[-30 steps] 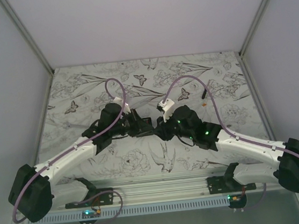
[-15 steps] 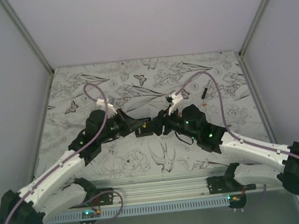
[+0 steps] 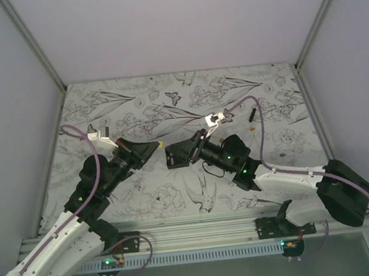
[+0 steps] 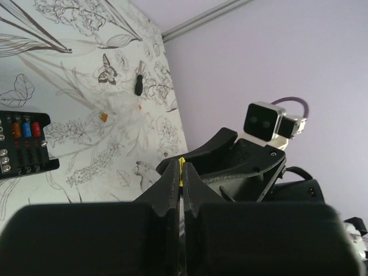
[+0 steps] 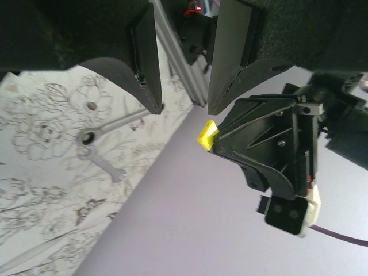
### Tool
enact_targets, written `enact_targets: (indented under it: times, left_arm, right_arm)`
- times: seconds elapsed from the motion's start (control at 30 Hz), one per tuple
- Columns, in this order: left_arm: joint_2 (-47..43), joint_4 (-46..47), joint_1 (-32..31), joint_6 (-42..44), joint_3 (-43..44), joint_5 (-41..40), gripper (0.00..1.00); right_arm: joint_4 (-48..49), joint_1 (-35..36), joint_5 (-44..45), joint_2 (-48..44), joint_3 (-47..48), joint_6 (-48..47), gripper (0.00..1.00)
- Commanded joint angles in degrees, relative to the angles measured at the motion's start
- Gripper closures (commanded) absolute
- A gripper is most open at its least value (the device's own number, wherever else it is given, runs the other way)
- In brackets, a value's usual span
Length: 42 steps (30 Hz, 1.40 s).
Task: Snap on the fuse box
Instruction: Pick up the fuse from the center of the board.
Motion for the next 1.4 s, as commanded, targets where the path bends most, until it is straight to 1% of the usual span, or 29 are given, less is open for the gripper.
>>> enact_targets:
  times: [0.0, 0.2, 0.4, 0.63, 0.83, 1.13, 1.27, 1.3, 1.37]
  left_arm:
    - [-1.87, 2.81, 0.19, -2.58, -0.53, -2.85, 1.00]
    - [-2.09, 3.76, 0.12, -3.51, 0.73, -1.49, 1.00]
    - [-2.68, 4.27, 0.12, -4.27, 0.55, -1.02, 1.00]
    - [-3.57, 4.47, 0.03, -4.69, 0.53, -0.87, 1.00]
    - [-3.42, 4.75, -0.06, -5.35, 0.53, -0.70, 1.00]
    - [-3.19, 5.38, -0.40, -6.13, 0.64, -0.18, 1.00]
    - [-3.05, 5.89, -0.71, -6.77, 0.40, -0.07, 1.00]
    - [-2.98, 6.02, -0.82, -6.82, 0.36, -0.10, 1.00]
    - [-2.80, 6.28, -0.97, -6.98, 0.36, 0.05, 1.00]
  right_arm:
    - [11.96, 1.13, -1.58, 1.66, 2.72, 5.12, 0.57]
    - [12.93, 1.56, -2.07, 3.32, 4.61, 5.99, 0.58]
    - [15.74, 1.73, -2.40, 5.29, 5.29, 6.79, 0.62]
    - [15.11, 1.70, 0.92, 5.27, 4.13, 7.28, 0.64]
    - [15.99, 1.70, -0.34, 7.22, 5.31, 7.86, 0.65]
    - [19.83, 1.70, -2.56, 9.37, 6.15, 8.87, 0.76]
    - [21.95, 1.70, -3.92, 10.43, 6.39, 9.85, 0.79]
    - [22.76, 1.70, -4.37, 10.83, 6.53, 10.23, 0.80]
    - [23.69, 1.70, -4.94, 11.34, 6.67, 10.66, 0.87]
